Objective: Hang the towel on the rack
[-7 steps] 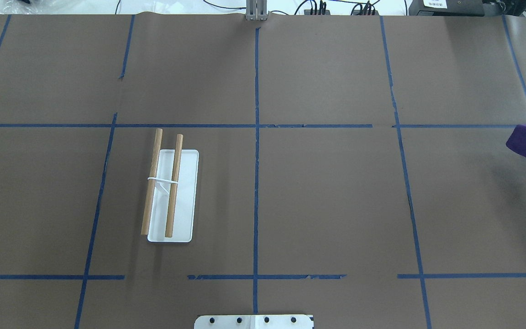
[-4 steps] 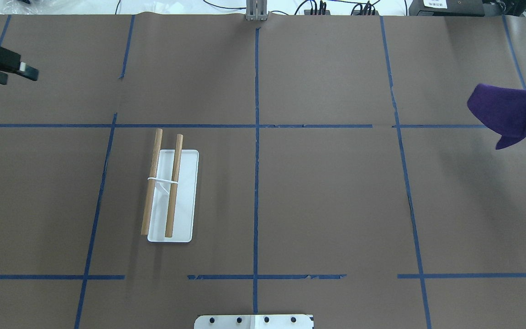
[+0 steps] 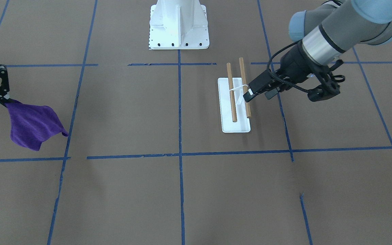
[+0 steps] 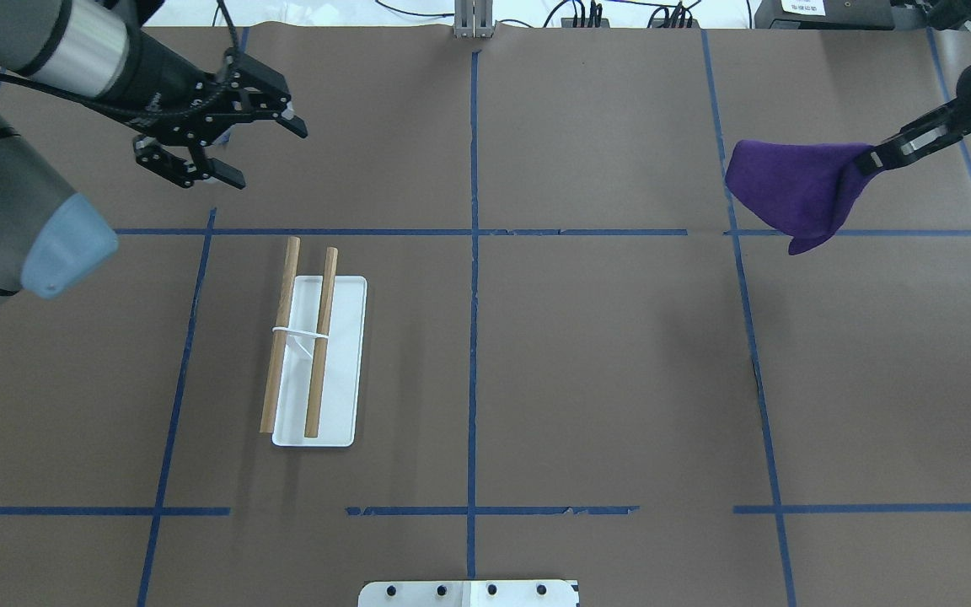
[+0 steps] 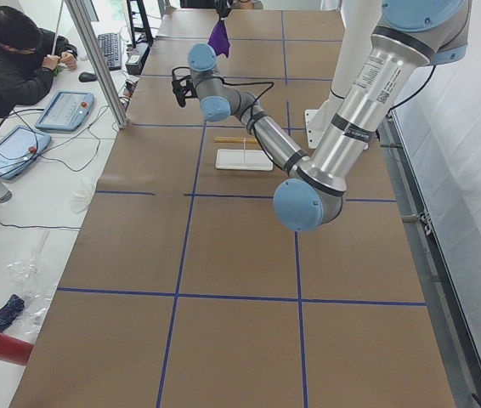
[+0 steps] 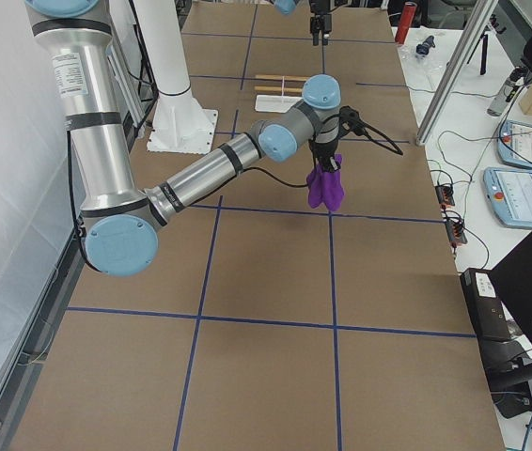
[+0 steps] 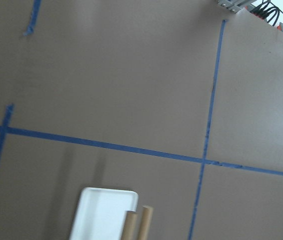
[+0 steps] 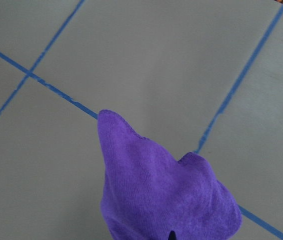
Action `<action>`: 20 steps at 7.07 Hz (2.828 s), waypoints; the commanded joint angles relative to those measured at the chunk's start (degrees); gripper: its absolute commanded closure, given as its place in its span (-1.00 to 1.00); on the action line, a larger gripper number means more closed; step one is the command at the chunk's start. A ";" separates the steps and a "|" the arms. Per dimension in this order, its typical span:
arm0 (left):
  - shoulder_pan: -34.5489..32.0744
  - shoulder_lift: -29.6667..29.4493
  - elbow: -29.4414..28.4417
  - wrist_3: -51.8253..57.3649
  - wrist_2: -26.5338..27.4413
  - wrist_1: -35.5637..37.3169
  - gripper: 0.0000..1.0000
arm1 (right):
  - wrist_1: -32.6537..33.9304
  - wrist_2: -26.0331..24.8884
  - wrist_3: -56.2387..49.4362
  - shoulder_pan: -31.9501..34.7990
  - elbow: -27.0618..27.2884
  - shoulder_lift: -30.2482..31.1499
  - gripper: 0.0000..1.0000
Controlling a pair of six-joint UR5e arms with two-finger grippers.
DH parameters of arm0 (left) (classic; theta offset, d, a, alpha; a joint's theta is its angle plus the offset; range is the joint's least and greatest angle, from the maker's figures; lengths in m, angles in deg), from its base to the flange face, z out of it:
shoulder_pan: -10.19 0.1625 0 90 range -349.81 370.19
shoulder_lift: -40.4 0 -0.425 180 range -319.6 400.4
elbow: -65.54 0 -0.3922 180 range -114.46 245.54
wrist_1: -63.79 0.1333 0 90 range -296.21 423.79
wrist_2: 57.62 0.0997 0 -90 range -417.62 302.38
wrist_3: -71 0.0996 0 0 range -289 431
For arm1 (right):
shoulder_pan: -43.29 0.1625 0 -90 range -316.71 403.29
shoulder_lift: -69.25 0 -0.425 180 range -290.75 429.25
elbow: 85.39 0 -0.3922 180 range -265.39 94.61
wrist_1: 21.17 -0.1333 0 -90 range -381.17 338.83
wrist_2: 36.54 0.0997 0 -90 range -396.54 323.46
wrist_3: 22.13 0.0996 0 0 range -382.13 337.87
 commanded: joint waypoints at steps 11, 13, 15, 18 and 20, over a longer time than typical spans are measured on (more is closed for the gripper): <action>10.52 -12.47 -5.36 -42.07 9.37 -0.68 -0.89 | -6.18 -21.30 32.41 -23.56 4.48 -15.66 1.00; 10.88 -12.48 -5.54 -41.98 9.73 -0.77 -0.89 | -6.18 -21.75 32.41 -25.15 5.79 -15.57 1.00; 11.41 -12.30 -5.37 -42.16 9.82 -0.68 -0.57 | -6.18 -21.75 32.41 -25.42 6.76 -15.84 1.00; 11.49 -11.86 -4.58 -41.46 9.82 -0.77 1.00 | -6.18 -21.66 32.32 -25.42 6.76 -15.84 1.00; 11.41 -11.77 -4.05 -41.37 9.82 -1.99 1.00 | -6.18 -21.66 32.32 -25.42 6.68 -15.84 1.00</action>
